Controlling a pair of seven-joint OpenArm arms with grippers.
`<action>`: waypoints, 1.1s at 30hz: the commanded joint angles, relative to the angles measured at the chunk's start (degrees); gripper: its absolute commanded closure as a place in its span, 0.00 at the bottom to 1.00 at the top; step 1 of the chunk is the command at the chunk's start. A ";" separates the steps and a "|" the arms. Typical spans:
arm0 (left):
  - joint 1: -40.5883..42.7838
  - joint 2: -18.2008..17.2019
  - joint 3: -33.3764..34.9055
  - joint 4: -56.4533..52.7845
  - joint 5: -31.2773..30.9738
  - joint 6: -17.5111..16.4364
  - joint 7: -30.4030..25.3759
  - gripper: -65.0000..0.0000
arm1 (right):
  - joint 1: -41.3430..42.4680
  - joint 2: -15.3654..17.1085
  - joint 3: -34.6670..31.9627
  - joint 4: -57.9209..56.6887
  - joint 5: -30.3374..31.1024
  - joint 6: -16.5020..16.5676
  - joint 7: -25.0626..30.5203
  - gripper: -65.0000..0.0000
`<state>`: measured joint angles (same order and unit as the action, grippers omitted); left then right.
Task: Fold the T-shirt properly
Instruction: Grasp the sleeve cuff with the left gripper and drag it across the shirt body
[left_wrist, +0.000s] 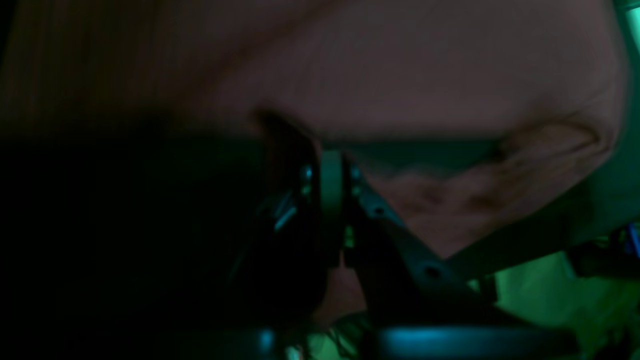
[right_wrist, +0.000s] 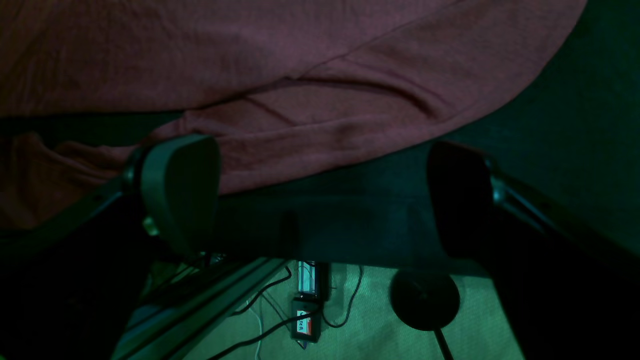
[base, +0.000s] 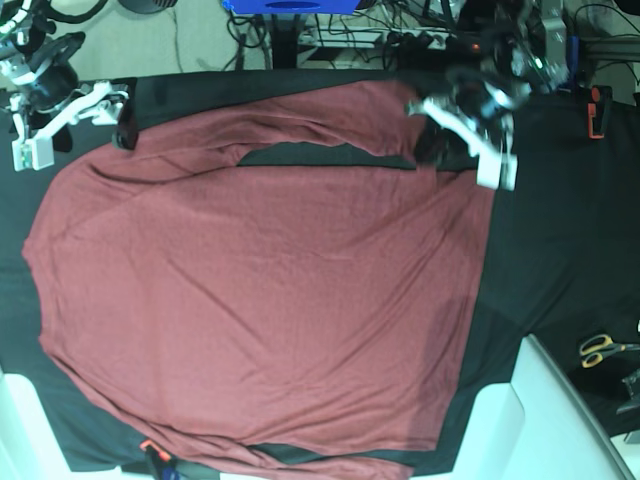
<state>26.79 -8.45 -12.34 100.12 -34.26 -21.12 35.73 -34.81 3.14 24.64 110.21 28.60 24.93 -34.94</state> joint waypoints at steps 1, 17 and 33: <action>-0.81 -0.21 -0.19 2.52 -0.33 -0.11 1.68 1.00 | -0.14 0.34 0.19 0.95 0.98 0.26 1.22 0.05; -22.79 5.24 -0.10 4.46 -0.51 9.04 18.91 1.00 | -0.14 0.25 0.02 0.95 0.98 0.26 1.22 0.05; -33.16 6.38 -0.10 -2.40 -0.60 9.21 13.02 1.00 | -0.05 0.25 -0.07 0.86 0.98 0.26 1.22 0.05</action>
<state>-5.06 -1.91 -12.45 96.86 -34.00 -11.94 50.43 -34.81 2.96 24.47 110.21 28.56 24.93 -34.96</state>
